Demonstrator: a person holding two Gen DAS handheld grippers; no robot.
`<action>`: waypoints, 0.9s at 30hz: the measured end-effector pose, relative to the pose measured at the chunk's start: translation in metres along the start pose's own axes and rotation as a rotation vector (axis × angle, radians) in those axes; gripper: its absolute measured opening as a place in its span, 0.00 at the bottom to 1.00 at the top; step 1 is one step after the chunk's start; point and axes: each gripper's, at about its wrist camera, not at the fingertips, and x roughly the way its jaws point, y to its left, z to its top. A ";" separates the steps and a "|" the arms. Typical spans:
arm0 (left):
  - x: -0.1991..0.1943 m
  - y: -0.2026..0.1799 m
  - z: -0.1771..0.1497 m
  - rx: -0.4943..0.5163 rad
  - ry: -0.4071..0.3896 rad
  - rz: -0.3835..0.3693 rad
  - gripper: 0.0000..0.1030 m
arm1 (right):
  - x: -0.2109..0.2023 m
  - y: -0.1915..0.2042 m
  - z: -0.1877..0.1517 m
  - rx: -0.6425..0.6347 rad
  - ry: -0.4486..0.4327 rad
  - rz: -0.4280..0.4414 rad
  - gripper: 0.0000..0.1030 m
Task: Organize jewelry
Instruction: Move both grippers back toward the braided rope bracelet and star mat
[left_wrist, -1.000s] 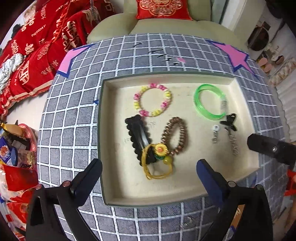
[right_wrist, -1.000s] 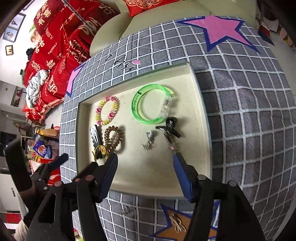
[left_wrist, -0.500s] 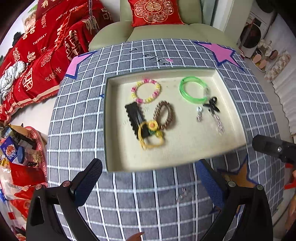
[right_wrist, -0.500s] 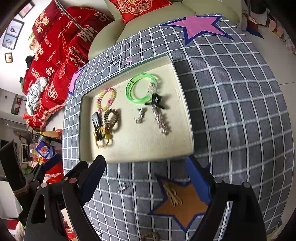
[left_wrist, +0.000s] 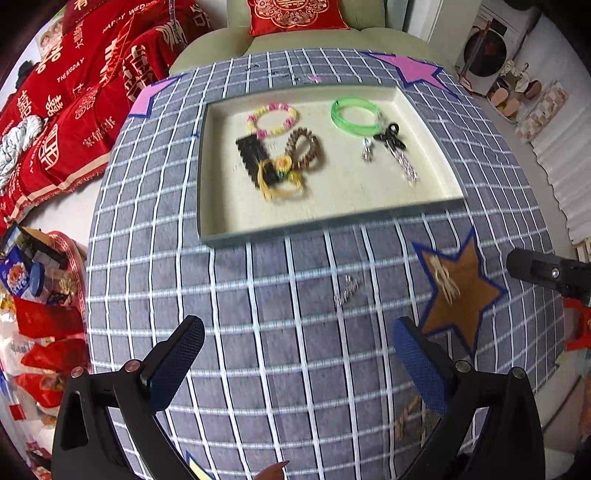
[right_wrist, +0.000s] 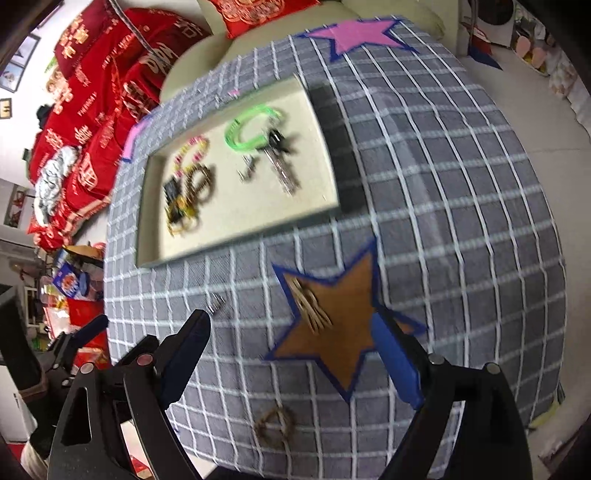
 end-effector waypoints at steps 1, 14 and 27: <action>0.000 0.000 -0.005 0.000 0.002 -0.005 1.00 | 0.001 -0.002 -0.004 0.002 0.008 -0.001 0.88; 0.007 -0.007 -0.055 0.045 0.071 -0.091 1.00 | 0.008 -0.025 -0.062 0.059 0.080 -0.047 0.88; 0.024 -0.043 -0.099 0.154 0.133 -0.161 1.00 | 0.023 -0.029 -0.089 0.037 0.140 -0.101 0.88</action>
